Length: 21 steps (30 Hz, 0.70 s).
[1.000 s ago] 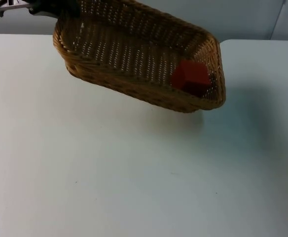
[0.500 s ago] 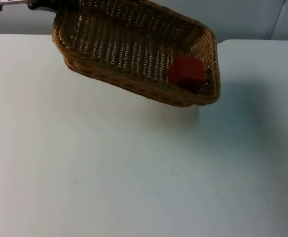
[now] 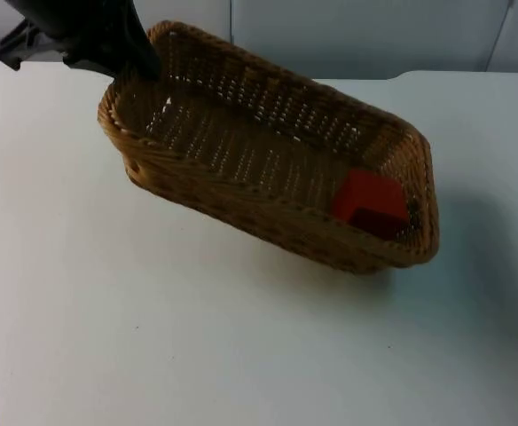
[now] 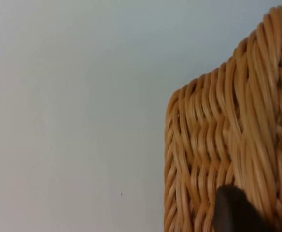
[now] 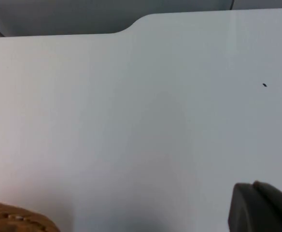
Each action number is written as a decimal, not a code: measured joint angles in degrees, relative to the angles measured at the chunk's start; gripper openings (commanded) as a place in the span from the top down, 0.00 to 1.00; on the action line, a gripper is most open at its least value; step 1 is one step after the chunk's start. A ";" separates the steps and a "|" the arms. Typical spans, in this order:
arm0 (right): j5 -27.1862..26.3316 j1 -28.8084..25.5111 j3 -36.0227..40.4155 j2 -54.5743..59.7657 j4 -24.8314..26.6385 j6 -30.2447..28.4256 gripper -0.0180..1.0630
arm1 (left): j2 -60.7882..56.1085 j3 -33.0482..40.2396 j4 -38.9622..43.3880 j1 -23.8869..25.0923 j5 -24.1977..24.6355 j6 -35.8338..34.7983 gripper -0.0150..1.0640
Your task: Pick up the basket with the left hand and place the cube into the basket with the right hand.
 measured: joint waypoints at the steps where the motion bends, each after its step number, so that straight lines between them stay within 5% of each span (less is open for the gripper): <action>1: 0.00 0.00 0.00 0.00 0.00 0.00 0.98 | 0.00 0.00 0.00 0.00 0.00 0.00 0.99; 21: 0.13 0.00 0.00 0.00 0.00 0.00 0.98 | 4.04 7.51 -20.79 0.00 -2.77 15.03 0.99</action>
